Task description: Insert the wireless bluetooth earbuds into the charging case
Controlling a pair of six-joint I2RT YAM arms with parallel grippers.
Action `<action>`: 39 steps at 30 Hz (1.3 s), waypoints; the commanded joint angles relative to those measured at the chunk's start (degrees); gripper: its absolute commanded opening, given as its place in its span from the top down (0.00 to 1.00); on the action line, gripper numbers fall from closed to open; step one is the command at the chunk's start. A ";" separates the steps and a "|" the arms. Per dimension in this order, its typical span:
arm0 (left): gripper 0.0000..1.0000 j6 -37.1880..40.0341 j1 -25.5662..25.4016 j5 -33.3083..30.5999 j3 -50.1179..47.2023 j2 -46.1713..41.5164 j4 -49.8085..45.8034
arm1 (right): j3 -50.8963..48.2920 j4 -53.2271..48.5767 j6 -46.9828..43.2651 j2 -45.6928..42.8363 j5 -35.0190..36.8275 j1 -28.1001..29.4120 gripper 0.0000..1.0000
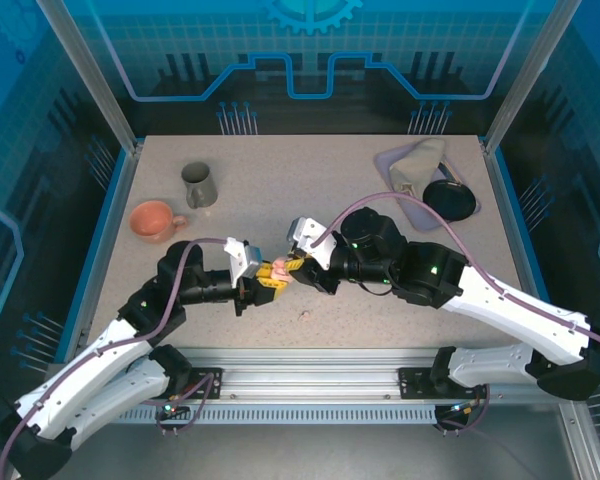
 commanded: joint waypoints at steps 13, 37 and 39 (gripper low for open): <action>1.00 2.93 -0.68 2.34 3.04 0.89 0.33 | 3.55 -4.37 -3.10 3.11 -1.77 1.03 0.76; 1.00 4.88 -1.13 2.29 3.65 2.23 -0.50 | 7.39 -7.77 -3.33 6.50 -6.22 0.93 0.71; 1.00 4.87 -1.18 2.23 3.54 2.24 -0.35 | 7.77 -7.78 -2.96 6.32 -6.36 0.68 0.69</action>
